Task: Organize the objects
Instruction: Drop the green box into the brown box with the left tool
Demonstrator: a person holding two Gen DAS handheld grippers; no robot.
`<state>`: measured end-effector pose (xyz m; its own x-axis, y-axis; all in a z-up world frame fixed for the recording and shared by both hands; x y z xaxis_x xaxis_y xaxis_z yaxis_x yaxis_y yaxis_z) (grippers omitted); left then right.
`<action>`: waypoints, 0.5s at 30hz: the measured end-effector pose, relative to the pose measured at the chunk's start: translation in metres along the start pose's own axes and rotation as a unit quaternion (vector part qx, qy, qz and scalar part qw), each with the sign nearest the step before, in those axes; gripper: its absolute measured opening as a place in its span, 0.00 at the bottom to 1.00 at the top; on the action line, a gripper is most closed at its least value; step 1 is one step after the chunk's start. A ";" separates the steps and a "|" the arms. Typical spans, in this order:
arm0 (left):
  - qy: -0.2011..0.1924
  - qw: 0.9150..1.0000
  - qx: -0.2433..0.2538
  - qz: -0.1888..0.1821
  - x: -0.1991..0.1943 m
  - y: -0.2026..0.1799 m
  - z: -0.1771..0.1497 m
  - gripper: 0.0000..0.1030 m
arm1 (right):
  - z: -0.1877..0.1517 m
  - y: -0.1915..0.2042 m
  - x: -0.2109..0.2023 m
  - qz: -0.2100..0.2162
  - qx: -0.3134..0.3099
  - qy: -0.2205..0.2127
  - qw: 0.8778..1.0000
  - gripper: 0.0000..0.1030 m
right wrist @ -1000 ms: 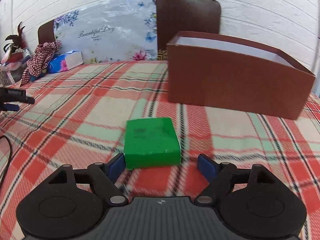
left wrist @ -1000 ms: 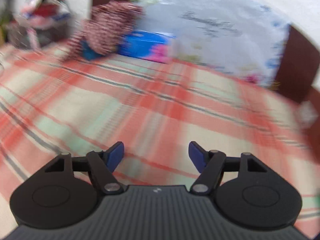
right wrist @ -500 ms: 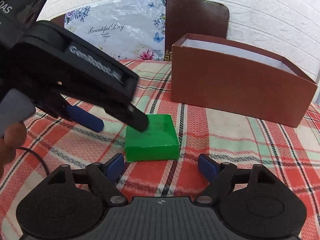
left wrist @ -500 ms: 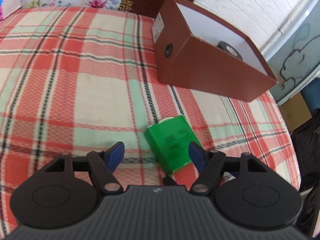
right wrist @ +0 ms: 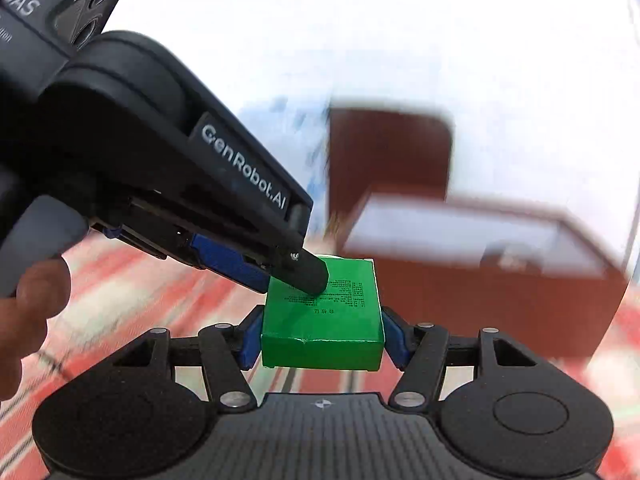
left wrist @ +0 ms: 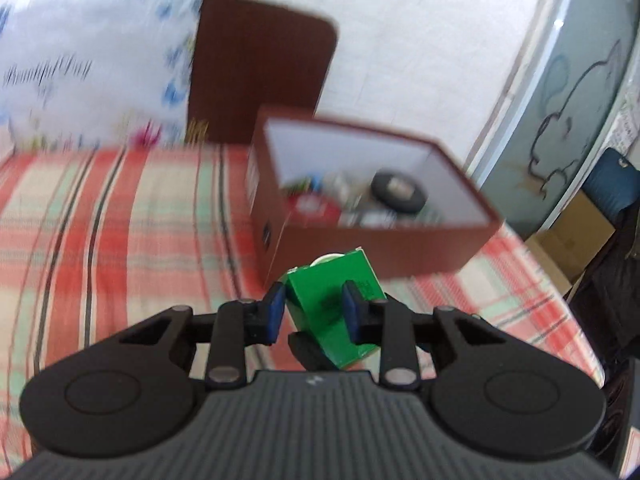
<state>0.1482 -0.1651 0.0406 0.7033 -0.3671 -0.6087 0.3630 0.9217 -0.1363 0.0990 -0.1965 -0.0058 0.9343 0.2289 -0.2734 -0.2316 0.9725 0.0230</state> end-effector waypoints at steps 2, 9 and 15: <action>-0.027 1.000 0.014 -0.004 0.003 -0.012 0.026 0.32 | 0.021 -0.016 0.007 -0.011 -0.001 -0.029 1.000 0.58; -0.052 0.998 0.022 0.005 0.077 -0.040 0.085 0.40 | 0.052 -0.068 0.081 -0.077 -0.030 -0.036 0.996 0.71; -0.013 1.000 0.011 0.019 0.096 -0.036 0.066 0.55 | 0.036 -0.092 0.079 -0.101 0.013 -0.025 0.994 0.72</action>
<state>0.2432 -0.2424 0.0387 0.7327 -0.3359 -0.5919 0.3498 0.9319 -0.0959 0.2044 -0.2662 0.0053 0.9735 0.0295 -0.2267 -0.0308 0.9995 -0.0021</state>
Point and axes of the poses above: each gripper's, at about its wrist camera, not at the fingertips, and x roughly the way its jaws point, y to its left, z to its top, the point moved 10 cm from there along x, roughly the way its jaws point, and after that the axes turned 12 degrees about z, right-handed, at the moved point
